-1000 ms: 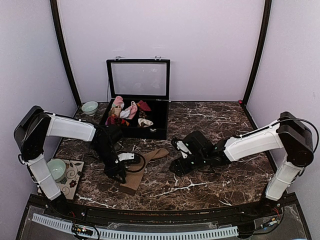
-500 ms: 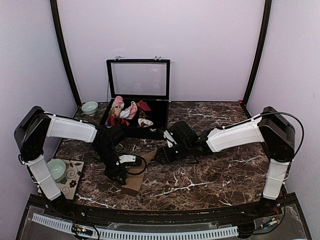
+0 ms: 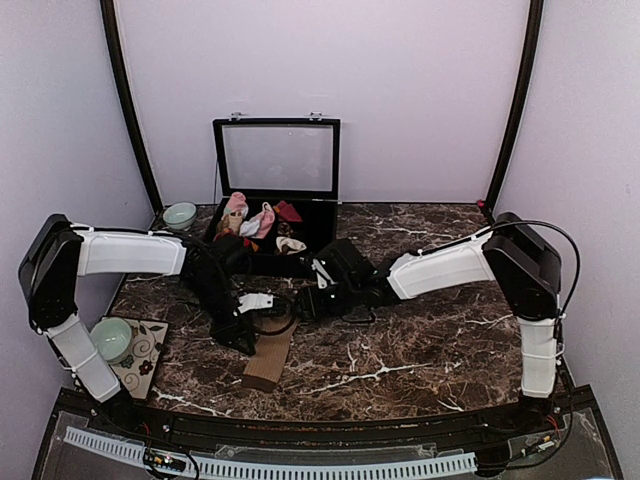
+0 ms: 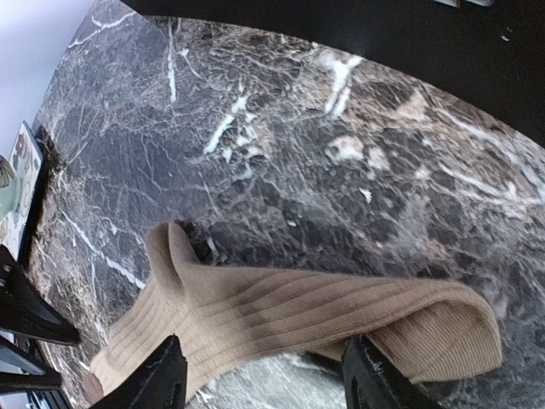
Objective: Roll the socks
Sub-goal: Move the sock to the center of the board, then adjust the sock at the center of the board.
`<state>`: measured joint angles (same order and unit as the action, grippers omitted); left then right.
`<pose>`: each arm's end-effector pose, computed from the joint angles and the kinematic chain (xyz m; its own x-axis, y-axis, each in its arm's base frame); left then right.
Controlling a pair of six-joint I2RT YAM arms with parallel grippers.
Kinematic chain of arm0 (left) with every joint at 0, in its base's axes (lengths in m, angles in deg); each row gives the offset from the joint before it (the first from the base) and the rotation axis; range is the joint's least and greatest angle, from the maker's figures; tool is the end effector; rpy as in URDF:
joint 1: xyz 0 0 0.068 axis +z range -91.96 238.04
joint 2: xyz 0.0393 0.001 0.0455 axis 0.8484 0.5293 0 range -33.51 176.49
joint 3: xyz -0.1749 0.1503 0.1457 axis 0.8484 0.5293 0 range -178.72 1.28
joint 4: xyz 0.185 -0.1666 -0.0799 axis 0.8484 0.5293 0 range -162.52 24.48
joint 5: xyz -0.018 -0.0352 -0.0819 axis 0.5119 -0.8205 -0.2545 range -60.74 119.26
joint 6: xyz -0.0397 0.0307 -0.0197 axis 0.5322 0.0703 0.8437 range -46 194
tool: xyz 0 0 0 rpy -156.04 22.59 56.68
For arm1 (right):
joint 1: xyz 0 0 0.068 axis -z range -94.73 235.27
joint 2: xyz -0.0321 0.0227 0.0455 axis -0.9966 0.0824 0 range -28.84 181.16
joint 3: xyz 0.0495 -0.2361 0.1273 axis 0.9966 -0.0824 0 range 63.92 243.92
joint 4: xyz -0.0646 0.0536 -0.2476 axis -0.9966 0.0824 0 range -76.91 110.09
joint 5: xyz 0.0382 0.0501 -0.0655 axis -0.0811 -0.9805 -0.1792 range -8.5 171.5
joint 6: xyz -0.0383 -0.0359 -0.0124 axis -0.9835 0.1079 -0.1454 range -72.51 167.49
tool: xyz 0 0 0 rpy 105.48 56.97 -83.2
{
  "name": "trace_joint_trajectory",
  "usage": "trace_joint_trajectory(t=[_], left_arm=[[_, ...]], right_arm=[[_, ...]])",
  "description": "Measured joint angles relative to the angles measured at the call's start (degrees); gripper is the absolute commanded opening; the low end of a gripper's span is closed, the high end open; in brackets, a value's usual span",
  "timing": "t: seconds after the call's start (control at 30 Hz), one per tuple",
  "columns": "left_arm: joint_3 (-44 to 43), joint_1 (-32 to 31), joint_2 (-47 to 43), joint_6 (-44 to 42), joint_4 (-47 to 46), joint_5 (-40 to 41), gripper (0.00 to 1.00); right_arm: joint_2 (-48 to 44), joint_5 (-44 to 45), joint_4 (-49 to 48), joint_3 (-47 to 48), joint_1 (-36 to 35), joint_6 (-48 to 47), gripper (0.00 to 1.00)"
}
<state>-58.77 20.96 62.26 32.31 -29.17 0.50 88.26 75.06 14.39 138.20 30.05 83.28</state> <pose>0.2293 -0.1949 0.1785 -0.1849 0.8707 -0.4558 0.9701 0.0874 -0.2266 0.2472 0.3629 0.1498 -0.8263 -0.1711 -0.5366 -0.4670 0.7407 0.4830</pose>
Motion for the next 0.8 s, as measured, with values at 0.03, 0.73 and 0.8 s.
trace_joint_trajectory(t=[0.03, 0.73, 0.8], left_arm=[[0.02, -0.17, 0.37, 0.37, -0.96, 0.48, 0.4], [5.35, -12.04, 2.56, -0.87, -15.76, 13.42, 0.35], [5.35, -12.57, 2.62, -1.18, -16.09, 14.08, 0.34]], right_arm=[[0.35, -0.07, -0.04, 0.46, 0.13, 0.48, 0.58], [2.62, -10.8, -21.86, -6.71, 5.84, 13.38, 0.41], [3.45, -11.5, -22.82, -5.73, 6.14, 14.23, 0.39]])
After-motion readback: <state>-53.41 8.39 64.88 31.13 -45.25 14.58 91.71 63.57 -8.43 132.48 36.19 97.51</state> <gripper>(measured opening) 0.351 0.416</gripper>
